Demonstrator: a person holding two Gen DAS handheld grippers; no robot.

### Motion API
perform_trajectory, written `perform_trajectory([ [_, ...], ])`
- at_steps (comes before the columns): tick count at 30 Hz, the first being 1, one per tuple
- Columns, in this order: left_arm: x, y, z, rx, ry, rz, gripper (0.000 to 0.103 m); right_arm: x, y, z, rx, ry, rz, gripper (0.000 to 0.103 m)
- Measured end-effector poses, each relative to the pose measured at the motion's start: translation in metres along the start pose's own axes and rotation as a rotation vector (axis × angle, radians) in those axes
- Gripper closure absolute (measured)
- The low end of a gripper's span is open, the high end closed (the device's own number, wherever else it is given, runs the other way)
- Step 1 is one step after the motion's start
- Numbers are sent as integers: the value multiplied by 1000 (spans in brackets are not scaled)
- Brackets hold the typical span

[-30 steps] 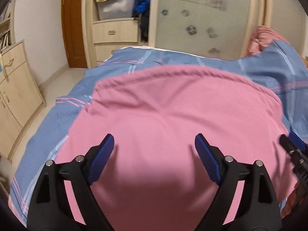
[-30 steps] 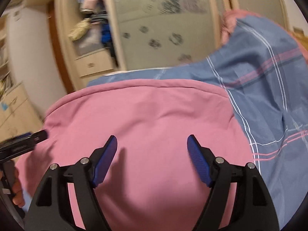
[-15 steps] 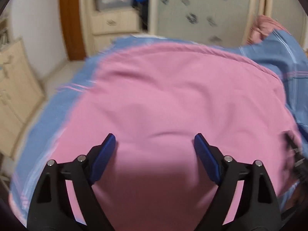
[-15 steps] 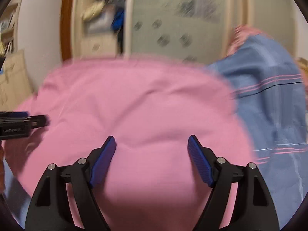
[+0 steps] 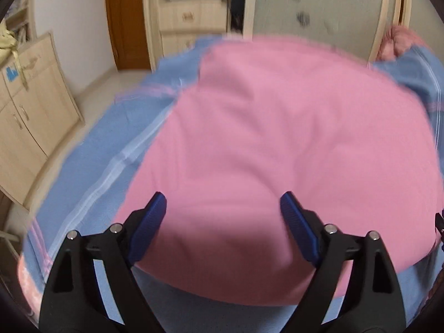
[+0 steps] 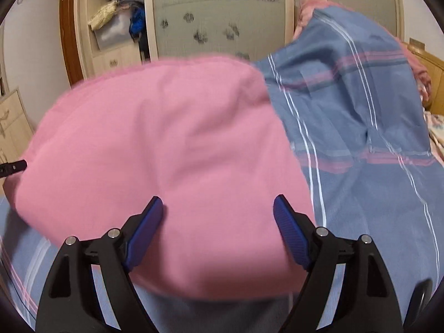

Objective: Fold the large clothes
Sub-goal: 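Press and smooth the pink folded bundle with both tools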

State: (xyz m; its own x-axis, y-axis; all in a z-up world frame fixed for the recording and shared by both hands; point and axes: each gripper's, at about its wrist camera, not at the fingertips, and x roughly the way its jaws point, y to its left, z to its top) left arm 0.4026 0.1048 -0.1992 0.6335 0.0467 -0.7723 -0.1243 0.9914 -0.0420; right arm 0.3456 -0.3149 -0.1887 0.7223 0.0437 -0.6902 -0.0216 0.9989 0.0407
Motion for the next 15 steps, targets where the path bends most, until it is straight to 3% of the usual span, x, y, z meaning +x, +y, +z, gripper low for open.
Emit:
perform_trajectory([
  [4, 10, -10, 3, 34, 2, 68, 11, 11, 15, -5, -70, 7, -73, 20],
  [8, -16, -4, 4, -16, -23, 50, 16, -11, 19, 9, -52, 28, -109, 21],
  [11, -46, -18, 3, 8, -123, -24, 16, -46, 36, 22, -42, -118, -19, 21],
  [13, -47, -36, 4, 65, -125, 3, 16, -45, 51, 38, -73, -129, 28, 21],
  [15, -25, -52, 12, 127, -63, 29, 15, -25, 63, 47, -89, -99, 19, 21],
])
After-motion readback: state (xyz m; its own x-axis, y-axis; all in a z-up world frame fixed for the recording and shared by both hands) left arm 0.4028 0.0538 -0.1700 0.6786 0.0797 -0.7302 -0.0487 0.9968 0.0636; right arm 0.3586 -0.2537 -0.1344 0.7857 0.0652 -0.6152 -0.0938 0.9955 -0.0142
